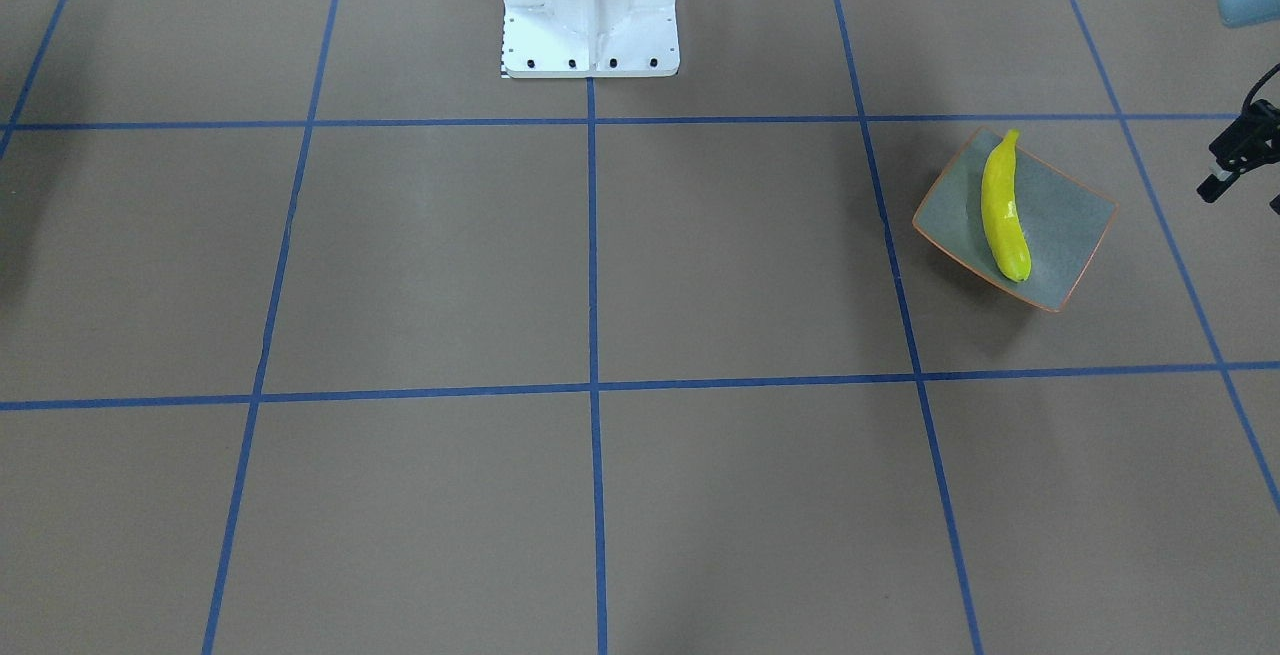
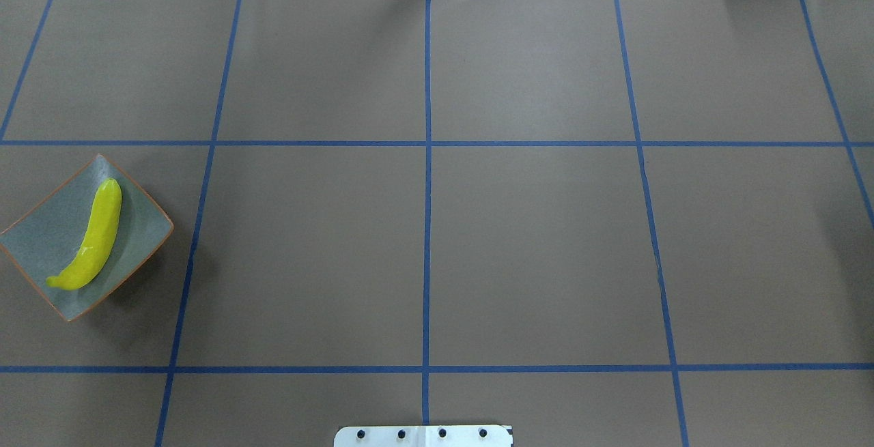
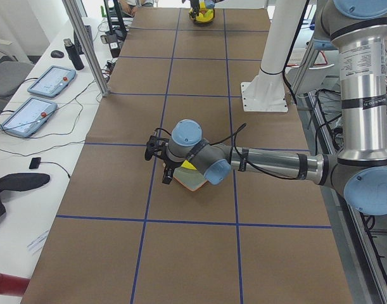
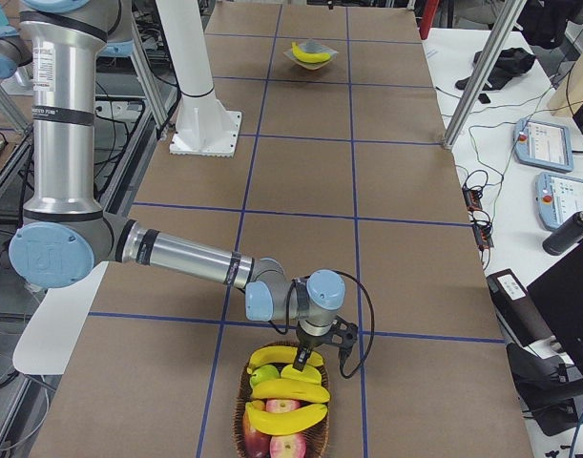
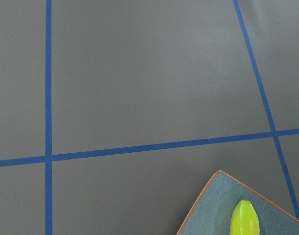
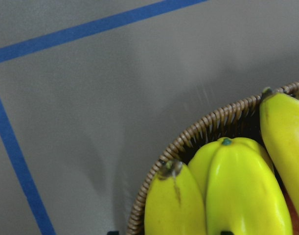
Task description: Transfer all bananas from basket to plate
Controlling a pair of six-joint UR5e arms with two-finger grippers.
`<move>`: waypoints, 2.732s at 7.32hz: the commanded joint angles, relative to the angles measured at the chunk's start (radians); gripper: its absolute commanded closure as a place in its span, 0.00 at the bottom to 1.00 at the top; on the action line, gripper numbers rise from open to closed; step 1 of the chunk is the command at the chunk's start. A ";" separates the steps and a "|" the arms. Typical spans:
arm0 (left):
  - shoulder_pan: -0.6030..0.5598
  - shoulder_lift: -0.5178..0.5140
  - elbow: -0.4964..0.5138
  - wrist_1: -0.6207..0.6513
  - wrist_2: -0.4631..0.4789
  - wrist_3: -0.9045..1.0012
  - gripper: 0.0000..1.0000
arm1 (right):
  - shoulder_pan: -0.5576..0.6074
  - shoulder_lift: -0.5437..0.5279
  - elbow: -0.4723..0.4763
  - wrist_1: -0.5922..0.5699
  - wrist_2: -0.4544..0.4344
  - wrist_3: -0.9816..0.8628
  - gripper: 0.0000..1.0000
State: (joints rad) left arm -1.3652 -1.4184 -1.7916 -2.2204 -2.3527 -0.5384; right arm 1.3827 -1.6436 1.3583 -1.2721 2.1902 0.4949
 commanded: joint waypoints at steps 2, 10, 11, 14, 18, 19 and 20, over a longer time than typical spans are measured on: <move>0.000 0.003 -0.006 0.001 0.000 0.000 0.06 | -0.001 0.014 -0.011 -0.003 0.029 -0.003 0.52; 0.001 0.013 -0.022 0.001 -0.002 -0.021 0.06 | 0.076 0.034 0.147 -0.150 0.115 -0.009 1.00; 0.005 0.009 -0.022 0.001 -0.026 -0.075 0.05 | 0.076 0.078 0.226 -0.285 0.117 0.005 1.00; 0.009 -0.074 -0.020 0.002 -0.176 -0.286 0.02 | 0.026 0.256 0.295 -0.392 0.209 0.289 1.00; 0.069 -0.331 -0.028 -0.001 -0.330 -0.605 0.01 | -0.222 0.499 0.402 -0.385 0.232 0.910 1.00; 0.086 -0.374 -0.020 -0.002 -0.327 -0.618 0.01 | -0.281 0.565 0.404 -0.380 0.224 1.036 1.00; 0.127 -0.431 -0.023 -0.002 -0.295 -0.662 0.01 | -0.328 0.621 0.406 -0.380 0.201 1.129 1.00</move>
State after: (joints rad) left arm -1.2796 -1.7828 -1.8148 -2.2223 -2.6712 -1.1541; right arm 1.1199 -1.0950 1.7573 -1.6540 2.4120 1.4883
